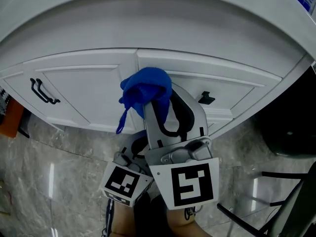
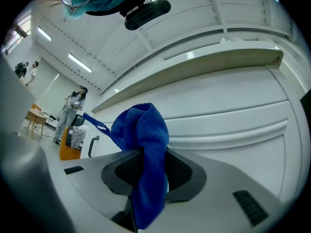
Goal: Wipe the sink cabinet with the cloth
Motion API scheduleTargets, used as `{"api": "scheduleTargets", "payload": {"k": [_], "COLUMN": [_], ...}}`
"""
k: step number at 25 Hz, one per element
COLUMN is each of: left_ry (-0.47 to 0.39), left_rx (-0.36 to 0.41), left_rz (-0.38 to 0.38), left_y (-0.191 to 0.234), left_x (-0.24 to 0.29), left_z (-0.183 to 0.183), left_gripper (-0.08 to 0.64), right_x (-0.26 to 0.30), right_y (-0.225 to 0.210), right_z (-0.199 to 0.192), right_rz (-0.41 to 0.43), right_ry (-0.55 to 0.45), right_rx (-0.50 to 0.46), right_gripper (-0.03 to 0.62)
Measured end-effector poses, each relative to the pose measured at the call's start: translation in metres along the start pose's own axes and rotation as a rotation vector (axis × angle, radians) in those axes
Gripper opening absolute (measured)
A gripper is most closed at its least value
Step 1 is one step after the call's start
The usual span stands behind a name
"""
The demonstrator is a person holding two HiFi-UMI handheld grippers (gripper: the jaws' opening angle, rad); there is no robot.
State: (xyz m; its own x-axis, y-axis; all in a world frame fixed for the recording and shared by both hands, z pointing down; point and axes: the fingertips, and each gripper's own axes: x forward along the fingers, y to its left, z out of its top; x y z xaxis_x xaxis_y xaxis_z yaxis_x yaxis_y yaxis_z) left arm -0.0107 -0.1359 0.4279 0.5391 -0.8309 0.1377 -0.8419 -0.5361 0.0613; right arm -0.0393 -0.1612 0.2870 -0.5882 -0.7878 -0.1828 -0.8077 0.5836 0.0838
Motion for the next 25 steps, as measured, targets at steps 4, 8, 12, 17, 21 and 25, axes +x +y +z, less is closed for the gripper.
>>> {"api": "scheduleTargets", "payload": {"k": [4,8,12,17,21,25], "left_ry": [-0.019,-0.020,-0.022,-0.012,-0.014,0.006], "left_rx": [-0.019,-0.022,-0.024,-0.021,-0.023,-0.020], "left_rz": [-0.021,-0.023,-0.020,-0.030,-0.040,-0.048], "left_y": [-0.005,-0.005,-0.003,-0.005,-0.005,-0.004], "left_x": [-0.001,-0.003,-0.005,-0.005,-0.002,-0.002], "left_z": [0.003,0.004,0.004,0.002,0.001,-0.002], "left_gripper": [0.005,0.005,0.005,0.005,0.005,0.005], "right_x": [-0.002,-0.004,-0.008,-0.016,-0.018,-0.021], "right_y": [-0.005,-0.012,-0.027,-0.047,-0.053,-0.059], "right_z": [-0.002,-0.001,-0.001,-0.003,-0.003,-0.002], "right_rz": [-0.009,-0.026,-0.062,-0.123,-0.138,-0.157], "right_ry": [0.016,0.011,0.001,0.011,0.010,0.011], "right_rx": [0.006,-0.011,-0.047,-0.040,-0.038,-0.035], "right_gripper": [0.121,0.121,0.121,0.121,0.121,0.121]}}
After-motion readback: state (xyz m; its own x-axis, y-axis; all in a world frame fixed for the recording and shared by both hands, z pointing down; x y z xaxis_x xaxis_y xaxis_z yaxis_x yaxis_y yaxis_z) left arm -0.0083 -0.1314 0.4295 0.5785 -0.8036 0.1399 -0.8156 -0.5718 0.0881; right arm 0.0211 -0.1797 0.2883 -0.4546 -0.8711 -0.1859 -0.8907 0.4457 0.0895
